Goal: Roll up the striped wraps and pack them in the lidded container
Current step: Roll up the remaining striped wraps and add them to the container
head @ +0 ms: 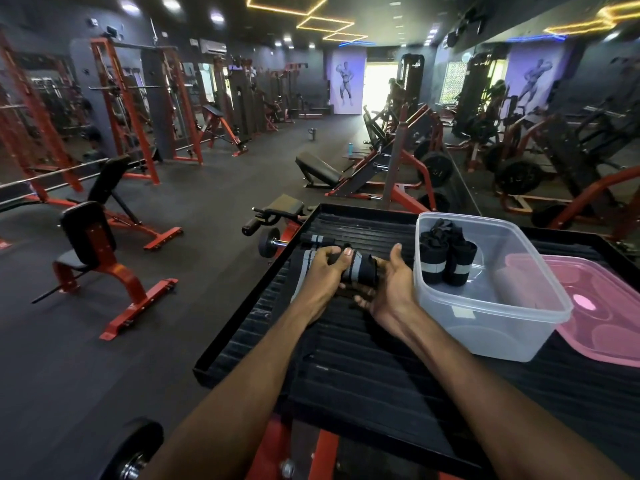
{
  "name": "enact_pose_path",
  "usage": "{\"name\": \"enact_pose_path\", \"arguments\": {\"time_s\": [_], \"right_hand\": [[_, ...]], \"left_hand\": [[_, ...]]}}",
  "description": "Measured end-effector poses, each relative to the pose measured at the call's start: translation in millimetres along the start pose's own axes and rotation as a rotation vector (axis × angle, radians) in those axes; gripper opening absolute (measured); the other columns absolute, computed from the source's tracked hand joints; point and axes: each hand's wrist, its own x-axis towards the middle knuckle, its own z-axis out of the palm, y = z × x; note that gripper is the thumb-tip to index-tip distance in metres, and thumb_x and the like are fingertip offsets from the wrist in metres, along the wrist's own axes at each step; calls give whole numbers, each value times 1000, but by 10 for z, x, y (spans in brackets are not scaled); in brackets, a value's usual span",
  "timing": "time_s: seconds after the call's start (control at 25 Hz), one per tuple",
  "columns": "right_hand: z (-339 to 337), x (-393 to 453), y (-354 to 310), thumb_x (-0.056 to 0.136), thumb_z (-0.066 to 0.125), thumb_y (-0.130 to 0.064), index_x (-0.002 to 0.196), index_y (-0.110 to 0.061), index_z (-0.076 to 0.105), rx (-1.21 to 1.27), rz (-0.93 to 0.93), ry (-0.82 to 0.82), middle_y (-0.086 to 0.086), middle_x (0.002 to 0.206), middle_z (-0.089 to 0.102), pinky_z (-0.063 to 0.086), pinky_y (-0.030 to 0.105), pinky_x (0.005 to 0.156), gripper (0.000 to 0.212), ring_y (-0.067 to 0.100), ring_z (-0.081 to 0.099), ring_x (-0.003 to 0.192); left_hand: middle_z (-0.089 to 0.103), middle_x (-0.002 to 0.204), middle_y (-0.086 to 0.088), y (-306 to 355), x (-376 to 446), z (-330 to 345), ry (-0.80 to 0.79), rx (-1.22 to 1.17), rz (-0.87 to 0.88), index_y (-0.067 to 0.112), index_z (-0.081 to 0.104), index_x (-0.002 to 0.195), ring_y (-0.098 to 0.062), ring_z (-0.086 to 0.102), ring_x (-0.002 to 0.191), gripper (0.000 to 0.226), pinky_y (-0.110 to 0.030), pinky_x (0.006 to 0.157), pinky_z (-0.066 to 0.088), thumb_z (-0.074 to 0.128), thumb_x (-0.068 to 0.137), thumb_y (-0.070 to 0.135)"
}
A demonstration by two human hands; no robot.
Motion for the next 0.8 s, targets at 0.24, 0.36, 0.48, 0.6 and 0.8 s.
{"name": "enact_pose_path", "arguments": {"time_s": [0.24, 0.36, 0.48, 0.6, 0.8], "right_hand": [[21, 57, 40, 95, 36, -68, 92, -11, 66, 74, -88, 195, 14, 91, 72, 55, 46, 85, 64, 30, 67, 88], [16, 62, 52, 96, 40, -63, 85, -11, 60, 65, -137, 294, 13, 87, 67, 52, 46, 94, 57, 27, 63, 87], [-6, 92, 62, 98, 40, -58, 90, -11, 57, -22, -159, 336, 14, 91, 62, 51, 44, 90, 50, 27, 60, 87], [-5, 130, 18, 103, 35, -47, 88, -8, 64, -195, -151, 297, 13, 94, 70, 54, 47, 89, 51, 29, 67, 88], [0, 115, -68, 100, 50, -33, 105, -3, 65, -335, -130, 312, 19, 103, 71, 56, 44, 81, 34, 30, 69, 90]], "left_hand": [[64, 118, 0, 4, -154, 121, -137, 170, 122, 18, 59, 120, -15, 60, 109, 40, -31, 92, 50, 64, 92, 46], [53, 128, 0, -29, -238, 211, -188, 300, 200, 16, 45, 133, -11, 50, 117, 47, -11, 85, 37, 59, 97, 40], [48, 134, -3, -70, -235, 212, -247, 333, 224, 14, 39, 134, -13, 46, 121, 47, -15, 92, 37, 55, 99, 40], [48, 136, -6, -74, -203, 165, -219, 307, 248, 16, 42, 133, -17, 46, 125, 41, -31, 105, 38, 55, 99, 37], [50, 134, -5, -31, -139, 56, -164, 301, 269, 22, 52, 128, -14, 47, 123, 33, -25, 100, 34, 61, 97, 26]]}}
